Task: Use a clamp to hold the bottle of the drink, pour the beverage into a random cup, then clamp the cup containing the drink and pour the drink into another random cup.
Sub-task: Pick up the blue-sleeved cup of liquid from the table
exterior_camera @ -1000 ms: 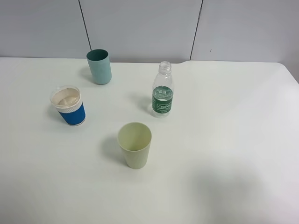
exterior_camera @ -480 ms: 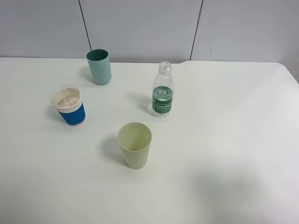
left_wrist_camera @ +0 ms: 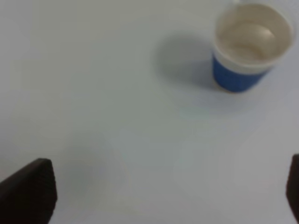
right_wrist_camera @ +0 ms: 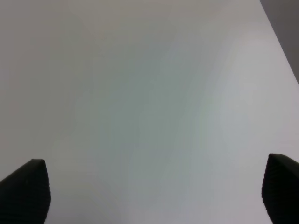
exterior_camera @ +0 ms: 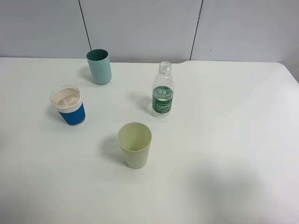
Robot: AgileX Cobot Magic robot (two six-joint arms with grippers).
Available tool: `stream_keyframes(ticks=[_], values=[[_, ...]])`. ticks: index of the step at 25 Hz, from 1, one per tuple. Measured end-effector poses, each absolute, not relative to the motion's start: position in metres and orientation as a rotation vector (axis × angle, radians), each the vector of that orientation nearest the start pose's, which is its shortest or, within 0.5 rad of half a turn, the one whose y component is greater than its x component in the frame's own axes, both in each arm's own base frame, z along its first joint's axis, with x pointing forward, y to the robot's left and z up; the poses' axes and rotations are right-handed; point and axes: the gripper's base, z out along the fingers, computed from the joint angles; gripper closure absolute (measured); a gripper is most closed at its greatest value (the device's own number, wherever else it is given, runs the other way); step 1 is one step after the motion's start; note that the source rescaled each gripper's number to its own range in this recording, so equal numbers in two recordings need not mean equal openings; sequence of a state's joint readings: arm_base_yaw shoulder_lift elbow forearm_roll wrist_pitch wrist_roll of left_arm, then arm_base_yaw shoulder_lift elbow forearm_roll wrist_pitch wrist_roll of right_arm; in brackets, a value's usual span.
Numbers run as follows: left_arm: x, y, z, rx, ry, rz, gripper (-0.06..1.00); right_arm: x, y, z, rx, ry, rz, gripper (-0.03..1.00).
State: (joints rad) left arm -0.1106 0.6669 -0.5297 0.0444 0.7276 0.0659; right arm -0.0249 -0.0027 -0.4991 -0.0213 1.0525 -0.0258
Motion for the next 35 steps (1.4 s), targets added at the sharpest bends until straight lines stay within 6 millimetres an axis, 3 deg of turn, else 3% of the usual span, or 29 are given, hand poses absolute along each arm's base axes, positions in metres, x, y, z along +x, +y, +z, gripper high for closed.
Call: stream_keyframes(ticks=[8, 15, 20, 25, 35], values=[[0.148, -0.038, 0.245, 0.470, 2.490, -0.022, -0.06, -0.005, -0.002, 0.278, 0.000, 2.035, -0.057, 0.20], [0.171, -0.047, 0.220, 0.500, 2.590, -0.020, -0.06, -0.005, -0.002, 0.278, 0.000, 2.035, -0.057, 0.20], [0.186, -0.054, 0.190, 0.457, 2.594, -0.073, -0.06, -0.005, -0.002, 0.278, 0.000, 2.035, -0.057, 0.20], [0.189, -0.055, 0.167, 0.396, 2.530, -0.101, -0.06, -0.005, -0.002, 0.278, 0.000, 2.035, -0.057, 0.20], [0.184, -0.052, 0.140, 0.318, 2.260, -0.137, -0.06, -0.005, -0.002, 0.278, 0.000, 2.035, -0.057, 0.20]])
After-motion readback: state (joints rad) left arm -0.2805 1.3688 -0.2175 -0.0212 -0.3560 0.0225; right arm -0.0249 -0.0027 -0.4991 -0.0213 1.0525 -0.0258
